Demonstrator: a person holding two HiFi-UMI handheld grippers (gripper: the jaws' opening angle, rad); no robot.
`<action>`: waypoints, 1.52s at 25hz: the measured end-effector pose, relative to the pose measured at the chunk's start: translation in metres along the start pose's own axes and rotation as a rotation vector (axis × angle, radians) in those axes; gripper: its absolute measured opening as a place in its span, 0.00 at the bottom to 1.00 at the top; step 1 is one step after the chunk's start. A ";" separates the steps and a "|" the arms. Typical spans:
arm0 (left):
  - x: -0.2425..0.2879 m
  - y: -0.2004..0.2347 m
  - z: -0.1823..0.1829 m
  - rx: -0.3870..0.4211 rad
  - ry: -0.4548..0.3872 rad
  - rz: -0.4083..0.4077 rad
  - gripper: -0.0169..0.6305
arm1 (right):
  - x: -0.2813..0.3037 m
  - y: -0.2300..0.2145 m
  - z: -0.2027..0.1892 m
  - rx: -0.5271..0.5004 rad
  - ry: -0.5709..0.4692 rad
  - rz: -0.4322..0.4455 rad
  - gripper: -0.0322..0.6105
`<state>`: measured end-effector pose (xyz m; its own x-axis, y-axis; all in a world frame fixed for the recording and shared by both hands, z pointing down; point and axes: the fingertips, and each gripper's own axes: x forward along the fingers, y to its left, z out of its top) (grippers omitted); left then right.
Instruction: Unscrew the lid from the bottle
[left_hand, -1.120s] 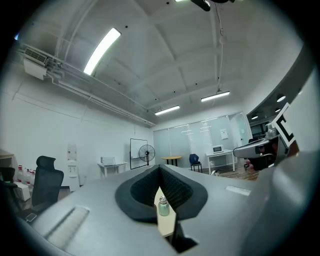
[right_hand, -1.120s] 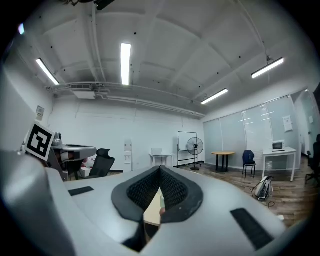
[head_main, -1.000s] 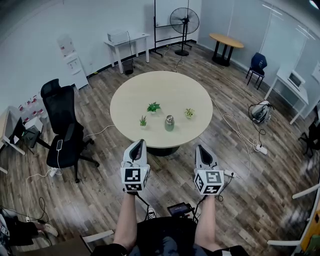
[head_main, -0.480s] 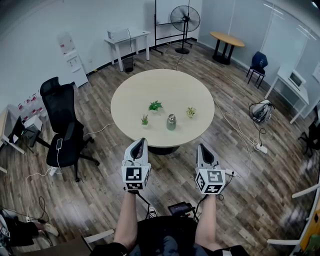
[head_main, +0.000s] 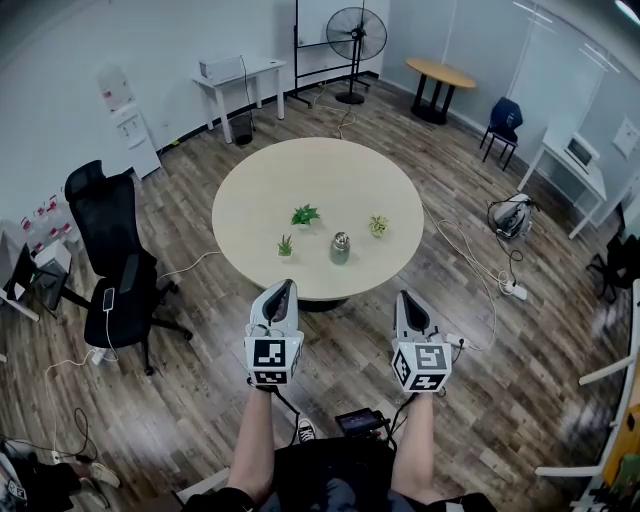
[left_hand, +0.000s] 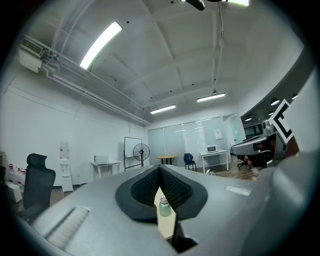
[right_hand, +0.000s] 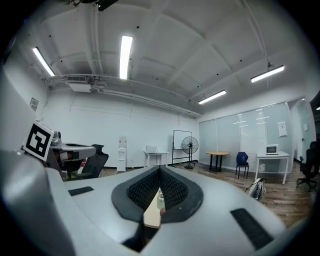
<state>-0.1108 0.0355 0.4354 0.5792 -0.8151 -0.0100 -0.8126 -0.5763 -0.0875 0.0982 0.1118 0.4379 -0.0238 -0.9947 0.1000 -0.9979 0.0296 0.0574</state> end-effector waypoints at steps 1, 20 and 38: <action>0.003 0.000 -0.002 -0.002 0.000 -0.006 0.03 | 0.001 0.000 -0.001 0.005 0.002 -0.004 0.05; 0.213 0.036 -0.026 0.027 0.059 0.092 0.03 | 0.212 -0.112 0.005 0.044 -0.022 0.120 0.05; 0.282 0.079 -0.014 0.016 0.007 0.095 0.03 | 0.302 -0.118 0.033 0.016 -0.040 0.109 0.05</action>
<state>-0.0124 -0.2408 0.4391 0.4993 -0.8663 -0.0125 -0.8625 -0.4956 -0.1026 0.2070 -0.1949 0.4286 -0.1339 -0.9889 0.0650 -0.9902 0.1362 0.0325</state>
